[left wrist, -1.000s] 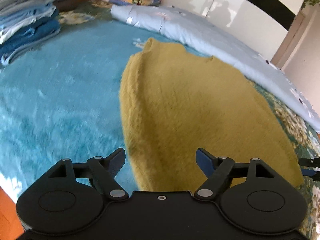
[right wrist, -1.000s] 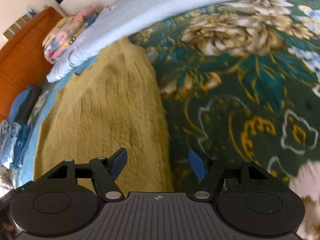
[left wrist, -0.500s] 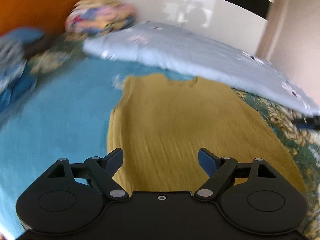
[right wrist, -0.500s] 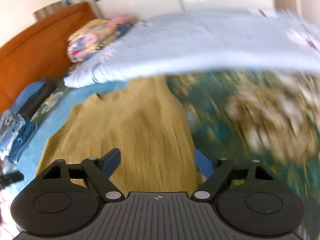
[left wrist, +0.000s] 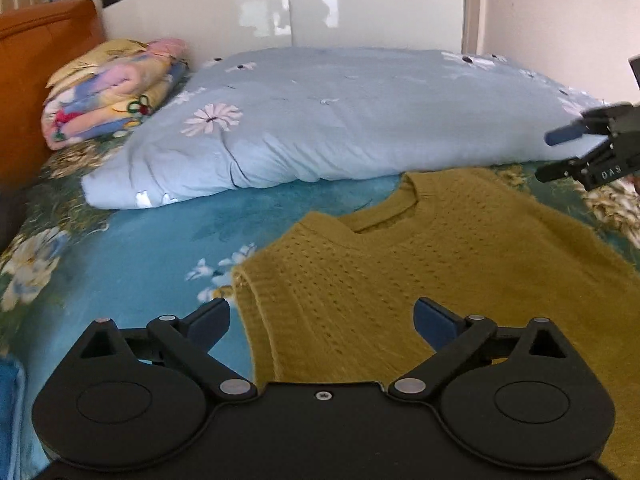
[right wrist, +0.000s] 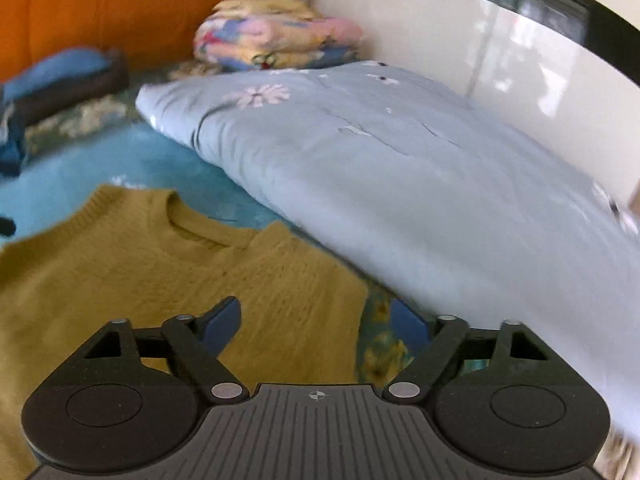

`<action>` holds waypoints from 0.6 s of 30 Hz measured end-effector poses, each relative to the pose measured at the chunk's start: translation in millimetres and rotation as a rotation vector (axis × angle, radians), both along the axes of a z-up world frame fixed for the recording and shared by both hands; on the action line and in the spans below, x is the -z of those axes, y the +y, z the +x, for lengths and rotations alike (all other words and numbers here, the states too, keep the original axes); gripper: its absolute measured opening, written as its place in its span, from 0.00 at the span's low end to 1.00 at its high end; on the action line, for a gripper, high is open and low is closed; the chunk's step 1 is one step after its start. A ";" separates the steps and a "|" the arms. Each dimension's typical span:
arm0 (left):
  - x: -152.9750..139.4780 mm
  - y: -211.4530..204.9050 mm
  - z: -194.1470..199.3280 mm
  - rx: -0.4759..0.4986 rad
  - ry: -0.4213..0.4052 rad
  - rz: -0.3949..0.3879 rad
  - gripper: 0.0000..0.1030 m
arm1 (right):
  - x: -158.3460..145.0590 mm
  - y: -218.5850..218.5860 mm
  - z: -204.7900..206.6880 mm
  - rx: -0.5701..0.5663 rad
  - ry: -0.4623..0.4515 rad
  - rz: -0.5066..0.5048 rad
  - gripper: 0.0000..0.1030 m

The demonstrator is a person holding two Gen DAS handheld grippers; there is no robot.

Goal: Fold clothes
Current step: 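Lay the sweater flat on the blanket and open both grippers, then grasp the yellow sweater's side edge with the left gripper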

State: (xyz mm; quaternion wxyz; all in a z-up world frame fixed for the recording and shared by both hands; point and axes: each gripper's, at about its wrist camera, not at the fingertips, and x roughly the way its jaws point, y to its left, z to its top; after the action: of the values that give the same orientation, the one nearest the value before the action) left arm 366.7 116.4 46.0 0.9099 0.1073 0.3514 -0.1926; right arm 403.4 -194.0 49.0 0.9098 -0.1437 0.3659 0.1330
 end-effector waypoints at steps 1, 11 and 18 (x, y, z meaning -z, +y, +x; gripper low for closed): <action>4.4 3.5 10.4 -0.005 0.010 -0.006 0.94 | 3.2 2.3 11.0 -0.018 0.017 -0.016 0.65; 39.7 32.5 87.2 -0.059 0.118 -0.134 0.94 | 51.1 10.2 99.7 -0.071 0.191 -0.073 0.49; 58.9 27.5 118.0 -0.049 0.136 -0.078 0.92 | 68.4 -2.7 128.8 -0.031 0.298 -0.012 0.49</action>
State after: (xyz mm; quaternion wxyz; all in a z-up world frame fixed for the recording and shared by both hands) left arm 484.8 143.8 -12.9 0.8917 0.0500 0.4074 -0.1907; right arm 532.2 -196.7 -19.4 0.8424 -0.1332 0.4954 0.1648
